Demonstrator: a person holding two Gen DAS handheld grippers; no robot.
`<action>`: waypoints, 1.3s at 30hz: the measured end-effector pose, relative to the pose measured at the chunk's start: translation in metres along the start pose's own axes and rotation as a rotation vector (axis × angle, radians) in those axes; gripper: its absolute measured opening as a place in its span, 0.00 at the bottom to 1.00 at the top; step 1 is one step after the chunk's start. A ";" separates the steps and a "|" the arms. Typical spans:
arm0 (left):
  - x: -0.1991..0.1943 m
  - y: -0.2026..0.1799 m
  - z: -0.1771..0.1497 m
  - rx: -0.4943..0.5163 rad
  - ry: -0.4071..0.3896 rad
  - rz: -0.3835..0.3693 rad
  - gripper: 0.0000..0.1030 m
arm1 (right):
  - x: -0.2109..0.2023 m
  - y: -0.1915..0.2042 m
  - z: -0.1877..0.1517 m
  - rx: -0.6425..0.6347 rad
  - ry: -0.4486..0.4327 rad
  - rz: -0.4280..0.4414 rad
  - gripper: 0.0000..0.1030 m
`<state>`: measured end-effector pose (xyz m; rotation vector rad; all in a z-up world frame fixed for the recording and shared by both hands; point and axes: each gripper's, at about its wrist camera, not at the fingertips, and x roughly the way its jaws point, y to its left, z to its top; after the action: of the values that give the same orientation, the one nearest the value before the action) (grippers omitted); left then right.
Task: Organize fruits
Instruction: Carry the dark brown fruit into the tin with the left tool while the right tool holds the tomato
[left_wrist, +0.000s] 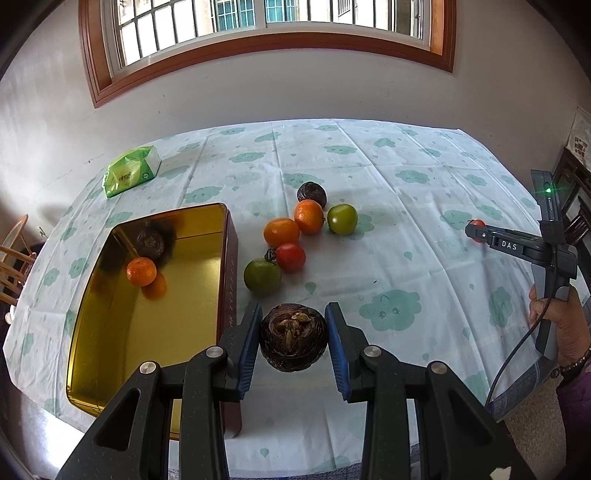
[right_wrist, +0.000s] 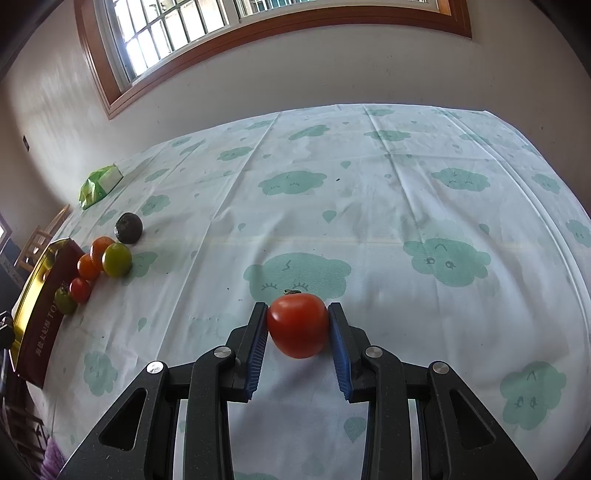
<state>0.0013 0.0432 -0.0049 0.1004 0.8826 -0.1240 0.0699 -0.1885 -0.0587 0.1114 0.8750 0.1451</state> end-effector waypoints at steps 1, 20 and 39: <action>0.000 0.002 0.000 -0.003 0.002 0.001 0.31 | 0.000 0.000 0.000 0.000 0.000 -0.001 0.33; 0.012 0.047 -0.007 -0.054 0.018 0.092 0.31 | 0.002 0.005 0.000 -0.005 0.003 -0.017 0.33; 0.046 0.127 -0.010 -0.071 0.054 0.264 0.31 | 0.003 0.007 0.001 -0.023 0.008 -0.044 0.33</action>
<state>0.0416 0.1667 -0.0419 0.1531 0.9192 0.1569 0.0716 -0.1808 -0.0594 0.0702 0.8826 0.1142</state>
